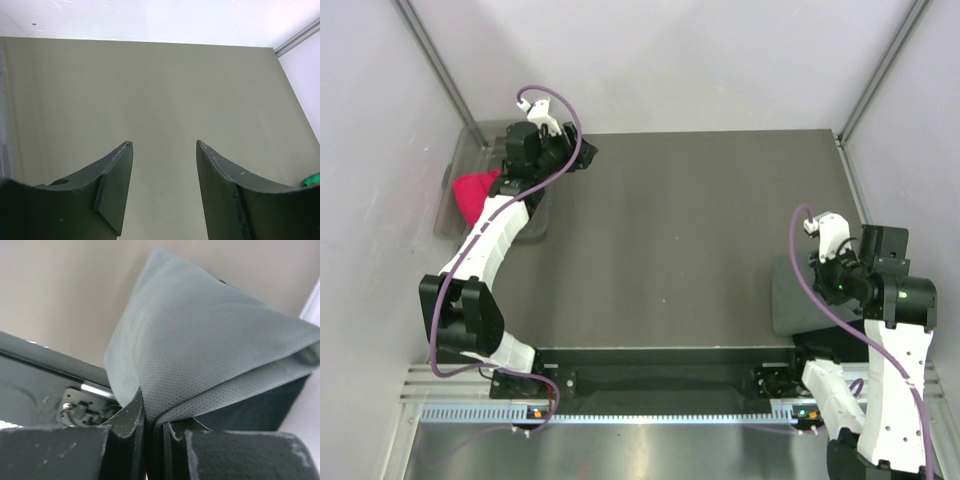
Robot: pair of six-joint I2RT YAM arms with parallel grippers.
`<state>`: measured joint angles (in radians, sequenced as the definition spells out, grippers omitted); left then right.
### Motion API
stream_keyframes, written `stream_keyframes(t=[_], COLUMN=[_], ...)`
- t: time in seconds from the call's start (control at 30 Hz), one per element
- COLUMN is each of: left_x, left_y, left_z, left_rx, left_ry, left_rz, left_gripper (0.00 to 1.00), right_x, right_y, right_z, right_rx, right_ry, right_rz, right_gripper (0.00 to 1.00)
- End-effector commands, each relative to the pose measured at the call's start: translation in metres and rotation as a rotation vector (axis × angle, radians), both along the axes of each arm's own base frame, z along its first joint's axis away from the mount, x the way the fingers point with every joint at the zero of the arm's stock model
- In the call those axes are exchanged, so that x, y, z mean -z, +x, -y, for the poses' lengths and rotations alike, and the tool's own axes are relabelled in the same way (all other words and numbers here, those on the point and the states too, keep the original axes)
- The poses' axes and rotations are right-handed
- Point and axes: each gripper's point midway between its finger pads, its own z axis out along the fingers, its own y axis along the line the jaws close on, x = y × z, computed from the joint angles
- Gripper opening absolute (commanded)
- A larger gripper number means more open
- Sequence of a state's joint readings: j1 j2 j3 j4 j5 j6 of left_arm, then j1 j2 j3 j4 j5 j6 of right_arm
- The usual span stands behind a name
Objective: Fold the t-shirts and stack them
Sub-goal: Neatly place the folded tshirt to the corner
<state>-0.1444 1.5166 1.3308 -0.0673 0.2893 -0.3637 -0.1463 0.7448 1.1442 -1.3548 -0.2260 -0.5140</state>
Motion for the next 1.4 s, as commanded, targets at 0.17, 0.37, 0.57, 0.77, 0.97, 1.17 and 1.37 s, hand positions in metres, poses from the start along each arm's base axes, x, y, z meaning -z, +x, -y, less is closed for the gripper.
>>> stream_keyframes(t=[0.17,0.37,0.57,0.77,0.97,1.17,1.37], left_x=[-0.019,-0.015,-0.013,-0.008,-0.013,-0.014,-0.013], left_y=[-0.001,0.0,-0.002,-0.003,-0.003,-0.004,-0.005], left_z=[-0.003,-0.003,-0.003,-0.002,-0.004,-0.005,-0.006], left_rx=[-0.008,-0.005,-0.005,-0.003,-0.007,-0.012,-0.013], left_ry=[-0.011,-0.012,-0.013,-0.013,-0.011,-0.002,0.001], left_rz=[0.072,0.063,0.057,0.046,0.075,0.079,0.079], left_gripper=[0.58,0.58,0.58,0.58,0.58,0.58,0.58], right_x=[0.007,0.0,0.019,0.048,0.078,0.091,0.089], right_y=[0.008,0.022,0.02,0.015,0.021,0.028,0.024], right_z=[0.031,0.056,0.096,0.127,0.15,0.177,0.203], right_rx=[0.111,0.197,0.283,0.328,0.367,0.441,0.504], right_ry=[-0.12,-0.179,-0.153,-0.083,-0.111,-0.153,-0.151], right_rz=[0.017,0.079,0.008,-0.082,-0.118,-0.108,-0.102], right_gripper=[0.0,0.0,0.0,0.0,0.0,0.0,0.0])
